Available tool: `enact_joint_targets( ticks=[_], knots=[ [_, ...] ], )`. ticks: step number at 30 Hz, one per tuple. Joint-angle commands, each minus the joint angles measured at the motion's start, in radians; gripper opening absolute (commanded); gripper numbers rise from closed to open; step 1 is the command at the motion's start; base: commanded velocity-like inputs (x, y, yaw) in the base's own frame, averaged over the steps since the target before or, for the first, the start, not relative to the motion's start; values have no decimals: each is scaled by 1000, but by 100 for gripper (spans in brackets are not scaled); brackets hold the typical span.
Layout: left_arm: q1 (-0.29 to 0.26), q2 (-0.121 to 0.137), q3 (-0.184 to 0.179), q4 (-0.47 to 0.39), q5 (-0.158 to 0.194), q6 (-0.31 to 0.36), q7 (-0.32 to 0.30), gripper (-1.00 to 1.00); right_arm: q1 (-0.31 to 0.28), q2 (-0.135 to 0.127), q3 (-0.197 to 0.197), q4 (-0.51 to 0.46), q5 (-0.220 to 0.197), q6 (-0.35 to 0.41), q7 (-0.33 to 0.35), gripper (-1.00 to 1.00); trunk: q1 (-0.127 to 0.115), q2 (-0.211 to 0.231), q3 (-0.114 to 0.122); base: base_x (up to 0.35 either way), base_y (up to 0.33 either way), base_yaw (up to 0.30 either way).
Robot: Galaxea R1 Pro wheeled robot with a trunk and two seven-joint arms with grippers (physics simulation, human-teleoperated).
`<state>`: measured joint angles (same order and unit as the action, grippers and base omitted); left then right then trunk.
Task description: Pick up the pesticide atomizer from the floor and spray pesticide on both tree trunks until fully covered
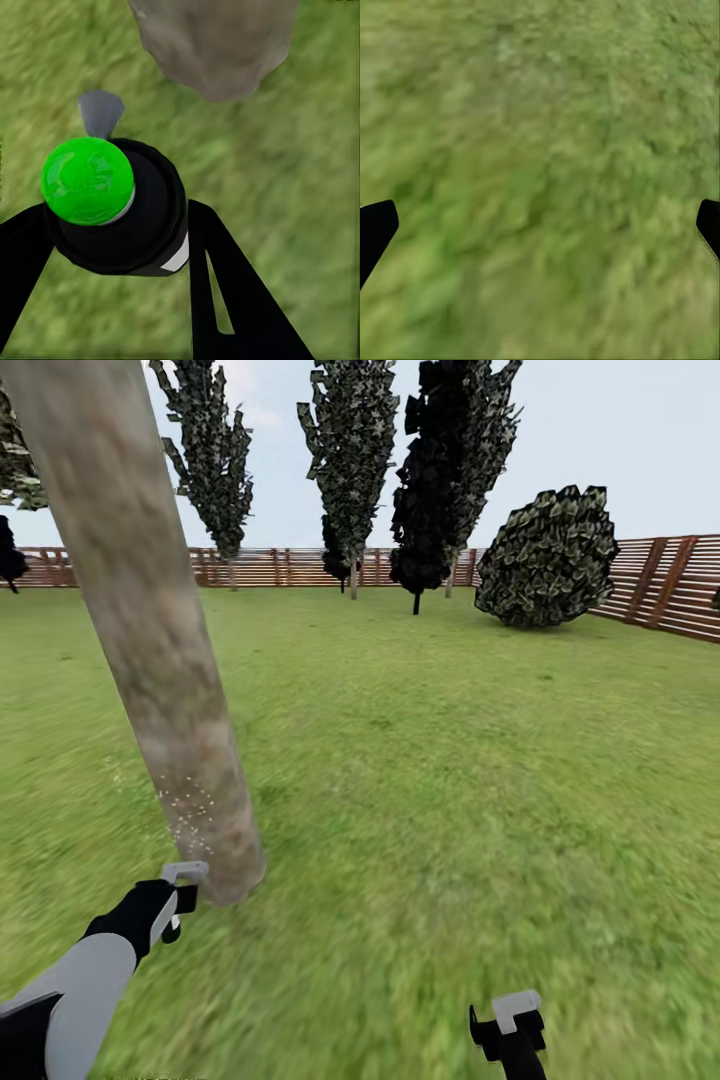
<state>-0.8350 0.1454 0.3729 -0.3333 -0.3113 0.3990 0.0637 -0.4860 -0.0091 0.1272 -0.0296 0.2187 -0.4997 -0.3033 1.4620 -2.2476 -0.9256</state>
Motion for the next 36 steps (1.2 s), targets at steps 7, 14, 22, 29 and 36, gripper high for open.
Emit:
enact_joint_targets(
  ticks=[7,14,22,29,36],
  knots=[
    [-1,-3,6,3,-6,3,-1,-100,0,-1,8,0,5,1,-10,100,0,0,-1,155,-265,82],
    [-1,-3,6,2,-7,3,-1,-100,0,-2,8,0,5,1,-10,100,0,0,-1,138,-265,0],
    [-1,2,6,-2,-9,3,-1,-100,0,-1,8,0,5,1,-10,100,0,0,-1,14,-271,26],
    [-1,9,6,-1,-9,3,59,-100,0,0,8,0,5,1,-10,100,0,0,-1,0,-272,265],
    [-1,5,5,1,-8,3,64,-100,0,0,8,0,5,1,-10,100,0,0,-1,46,-271,253]
  ],
)
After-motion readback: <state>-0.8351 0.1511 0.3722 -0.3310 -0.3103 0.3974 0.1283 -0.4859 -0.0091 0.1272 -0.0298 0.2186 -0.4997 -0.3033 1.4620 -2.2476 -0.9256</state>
